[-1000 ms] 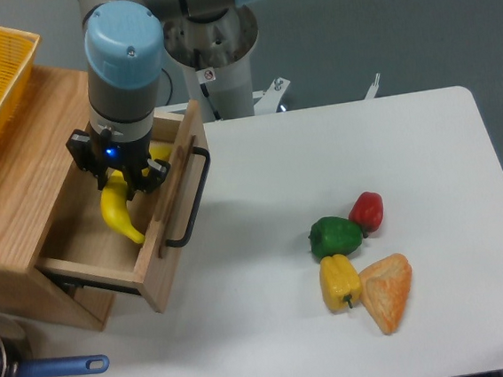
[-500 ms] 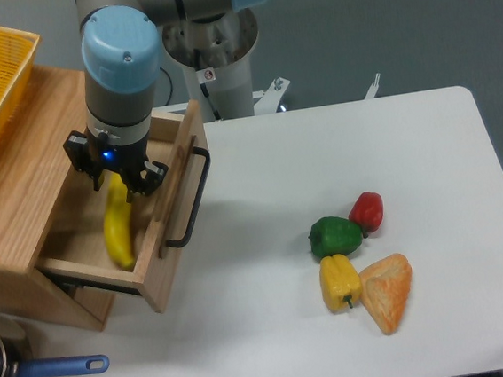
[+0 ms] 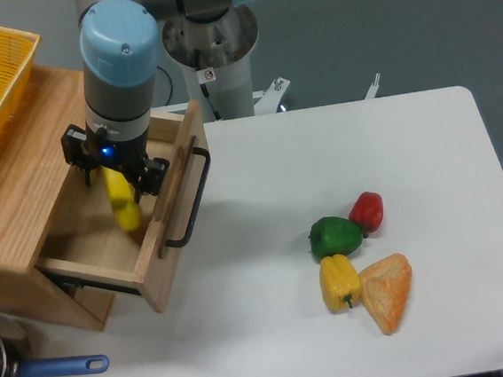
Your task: Place the banana in the top drawer
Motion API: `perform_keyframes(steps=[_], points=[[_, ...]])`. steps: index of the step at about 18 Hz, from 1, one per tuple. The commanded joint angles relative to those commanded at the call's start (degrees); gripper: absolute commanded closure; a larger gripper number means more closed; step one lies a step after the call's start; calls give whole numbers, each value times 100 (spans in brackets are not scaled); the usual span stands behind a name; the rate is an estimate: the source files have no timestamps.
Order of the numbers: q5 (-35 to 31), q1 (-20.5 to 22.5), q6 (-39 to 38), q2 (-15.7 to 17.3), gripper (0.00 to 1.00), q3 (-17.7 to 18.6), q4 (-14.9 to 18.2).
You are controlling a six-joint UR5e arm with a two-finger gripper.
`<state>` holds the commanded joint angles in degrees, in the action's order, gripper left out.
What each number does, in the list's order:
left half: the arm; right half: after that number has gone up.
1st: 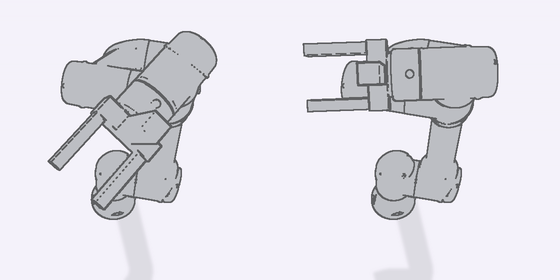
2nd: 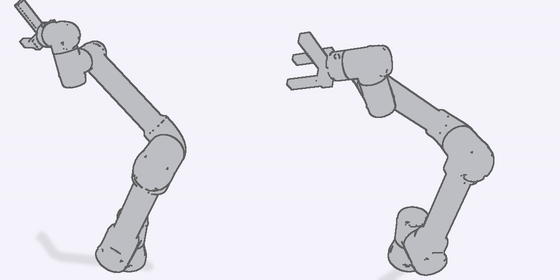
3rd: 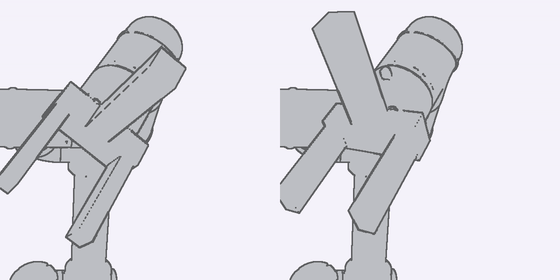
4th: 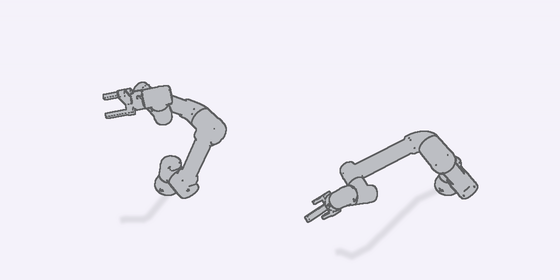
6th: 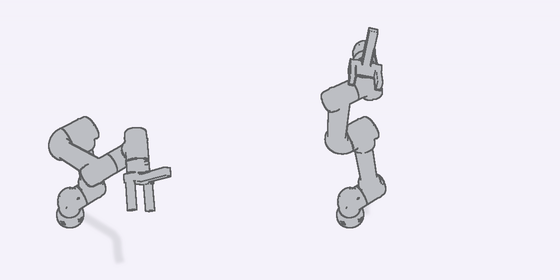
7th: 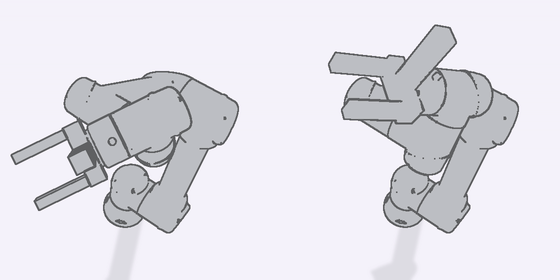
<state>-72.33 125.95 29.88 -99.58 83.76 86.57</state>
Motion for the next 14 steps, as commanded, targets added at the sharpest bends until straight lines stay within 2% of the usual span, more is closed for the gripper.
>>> perform_keyframes(steps=[13, 14], points=[[0, 360, 737, 246, 21, 0, 79], [0, 482, 817, 263, 21, 0, 79]])
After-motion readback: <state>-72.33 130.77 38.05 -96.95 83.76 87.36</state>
